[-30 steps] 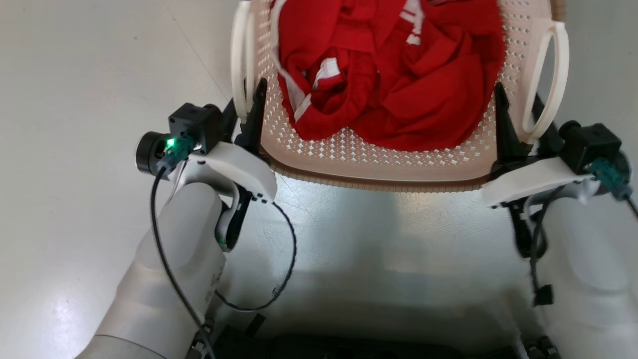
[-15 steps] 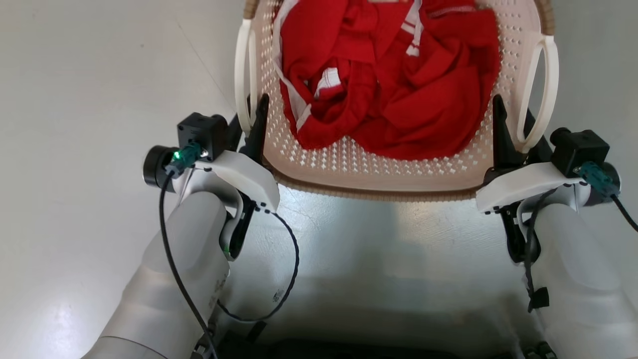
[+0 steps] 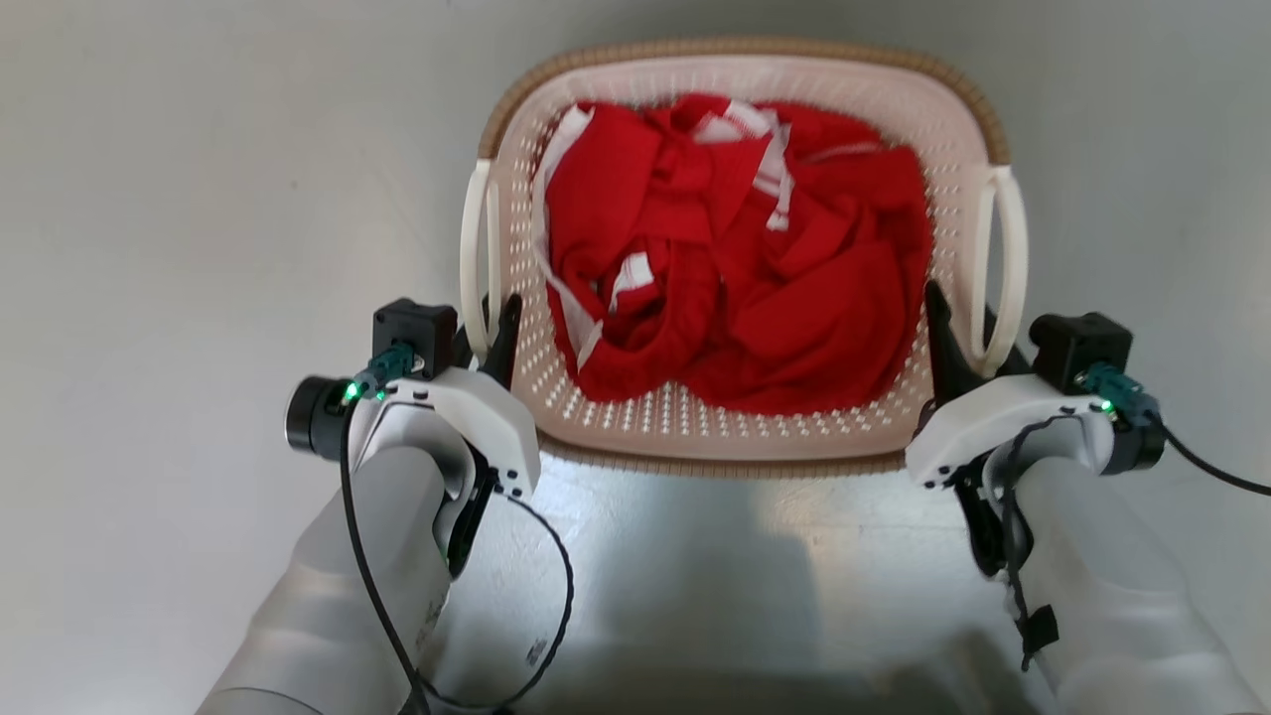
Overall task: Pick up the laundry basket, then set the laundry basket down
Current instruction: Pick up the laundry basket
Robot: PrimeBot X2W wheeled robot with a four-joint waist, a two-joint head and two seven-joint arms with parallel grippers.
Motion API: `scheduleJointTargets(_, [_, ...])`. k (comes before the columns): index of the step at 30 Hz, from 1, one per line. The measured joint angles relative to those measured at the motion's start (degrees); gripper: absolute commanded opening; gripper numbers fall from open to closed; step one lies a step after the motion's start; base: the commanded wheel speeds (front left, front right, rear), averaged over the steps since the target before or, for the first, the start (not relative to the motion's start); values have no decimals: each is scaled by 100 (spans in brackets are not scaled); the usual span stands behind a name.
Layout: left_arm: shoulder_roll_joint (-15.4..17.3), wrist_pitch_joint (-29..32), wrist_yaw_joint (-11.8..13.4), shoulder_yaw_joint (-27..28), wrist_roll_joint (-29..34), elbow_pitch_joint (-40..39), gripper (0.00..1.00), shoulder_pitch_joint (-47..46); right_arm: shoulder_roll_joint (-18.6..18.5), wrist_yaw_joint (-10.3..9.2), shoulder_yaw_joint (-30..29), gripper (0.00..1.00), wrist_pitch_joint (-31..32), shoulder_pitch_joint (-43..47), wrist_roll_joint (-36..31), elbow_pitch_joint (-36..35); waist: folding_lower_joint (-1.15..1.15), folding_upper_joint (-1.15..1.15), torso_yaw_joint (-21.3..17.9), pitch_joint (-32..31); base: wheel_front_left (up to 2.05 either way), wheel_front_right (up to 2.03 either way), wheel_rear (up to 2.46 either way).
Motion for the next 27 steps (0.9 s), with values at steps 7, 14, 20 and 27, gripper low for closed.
scheduleJointTargets(7, [-87, 86, -96, -167, -269, 611, 0, 1, 60, 1, 439, 0, 1, -147, 401, 720, 0, 0, -141, -619, 0, 0, 0])
scheduleJointTargets(14, [-132, 450, -156, -316, -523, 1074, 0, 129, 144, 8, 1090, 0, 7, -163, 1039, 1336, 0, 0, -231, -1347, 0, 0, 0])
scheduleJointTargets(20, [-158, 873, -157, -524, -766, 1191, 0, 586, 197, 9, 1599, 0, 74, 102, 1596, 1711, 0, 0, -282, -1989, 0, 0, 0])
scheduleJointTargets(27, [-121, 1274, -182, -732, -1028, 1207, 0, 1021, 240, 9, 2109, 0, 260, 467, 2159, 1870, 0, 0, -364, -2731, 0, 0, 0])
